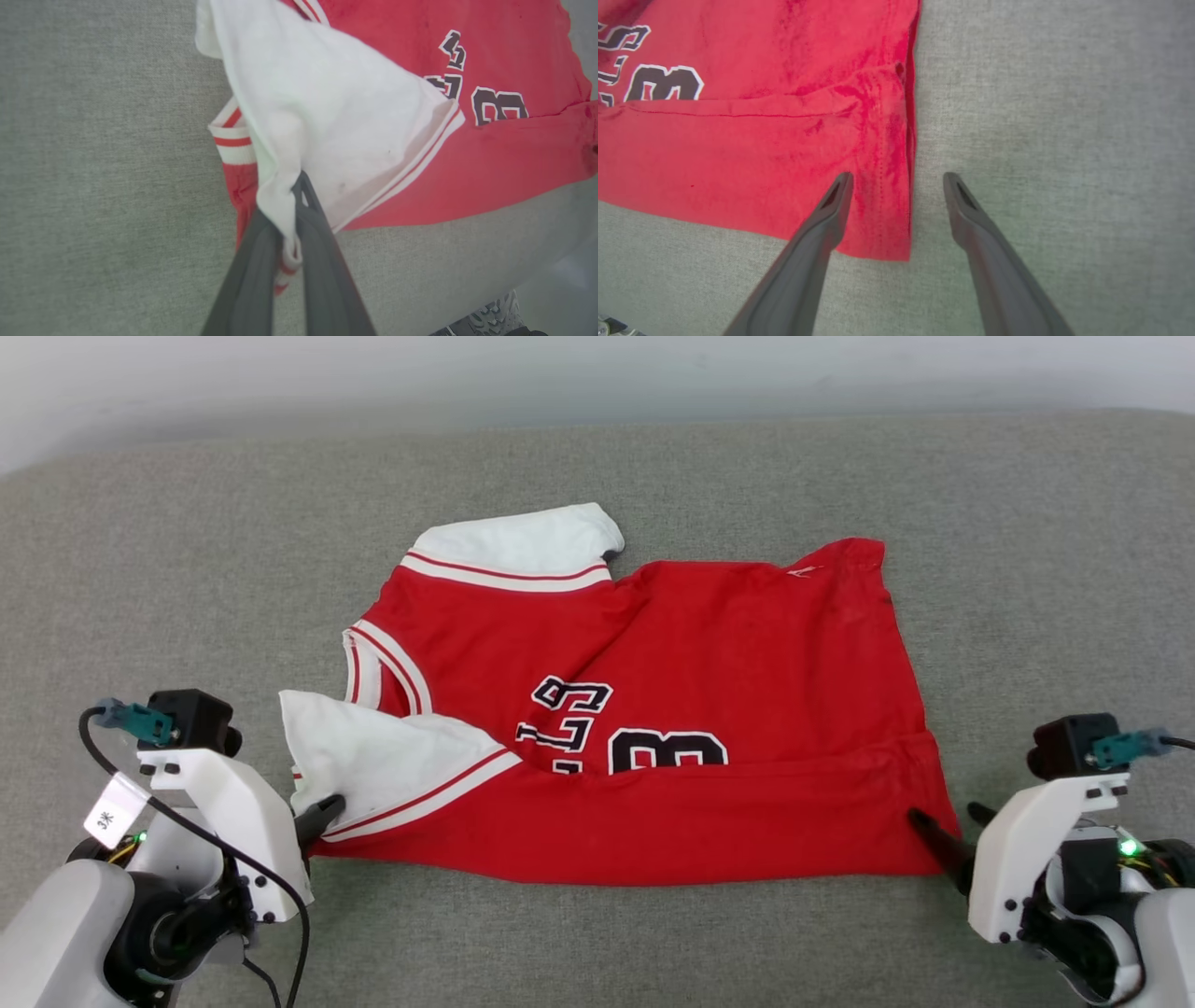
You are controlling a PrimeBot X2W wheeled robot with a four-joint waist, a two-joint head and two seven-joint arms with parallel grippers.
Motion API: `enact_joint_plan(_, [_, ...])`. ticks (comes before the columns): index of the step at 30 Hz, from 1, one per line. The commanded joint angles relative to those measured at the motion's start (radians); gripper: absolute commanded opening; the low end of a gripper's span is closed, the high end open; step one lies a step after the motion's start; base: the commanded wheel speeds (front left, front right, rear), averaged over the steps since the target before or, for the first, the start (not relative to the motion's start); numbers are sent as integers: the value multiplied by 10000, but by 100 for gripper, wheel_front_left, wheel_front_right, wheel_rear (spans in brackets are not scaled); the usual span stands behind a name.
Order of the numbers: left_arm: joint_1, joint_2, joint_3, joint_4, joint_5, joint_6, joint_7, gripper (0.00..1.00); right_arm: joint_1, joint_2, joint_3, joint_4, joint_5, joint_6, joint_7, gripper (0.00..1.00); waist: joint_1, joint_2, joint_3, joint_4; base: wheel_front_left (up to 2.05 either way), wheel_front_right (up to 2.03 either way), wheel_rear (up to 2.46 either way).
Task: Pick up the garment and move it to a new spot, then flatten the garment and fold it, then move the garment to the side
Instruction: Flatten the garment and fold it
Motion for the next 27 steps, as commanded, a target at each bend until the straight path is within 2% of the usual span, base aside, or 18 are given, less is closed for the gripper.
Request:
enact_joint_plan(1, [110, -13, -19, -171, 77, 59, -32, 0, -306, 65, 182, 450, 79, -8, 127, 100, -1, 0, 132, 97, 0, 0, 0])
enact_joint_plan(5, [120, -156, -96, -258, 69, 51, -80, 0, -387, 344, 411, 1607, 249, -8, 484, 100, -1, 0, 239, 208, 0, 0, 0])
enact_joint_plan(7, [138, -239, -113, -212, -8, 12, -127, 0, -332, 562, 616, 2040, 356, -3, 697, 39, -1, 0, 266, 255, 0, 0, 0])
enact_joint_plan(8, [138, -239, -113, -212, -8, 12, -127, 0, -332, 562, 616, 2040, 356, -3, 697, 39, -1, 0, 266, 255, 0, 0, 0])
enact_joint_plan(9, [159, -290, -96, -185, -69, -14, -160, 0, -355, 624, 679, 2185, 424, 4, 738, 6, -1, 0, 267, 271, 0, 0, 0])
enact_joint_plan(10, [182, -294, -82, -148, -78, -39, -188, 0, -374, 645, 734, 2285, 456, 9, 769, 0, -1, 0, 257, 278, 0, 0, 0])
enact_joint_plan(16, [423, -347, 25, 30, -109, -147, -563, 0, -728, 137, 676, 1963, 601, -8, 331, 0, -1, 0, -181, 252, 0, 0, 0])
enact_joint_plan(23, [1214, -207, 136, -96, -175, 77, -841, 0, -333, -366, 1088, 881, 703, -8, 356, 0, -1, 0, -1194, 138, 0, 0, 0])
enact_joint_plan(27, [1871, -149, 146, -368, -289, 301, -824, 0, 154, -439, 1186, 297, 841, -6, 514, 0, -1, 0, -1705, 165, 0, 0, 0])
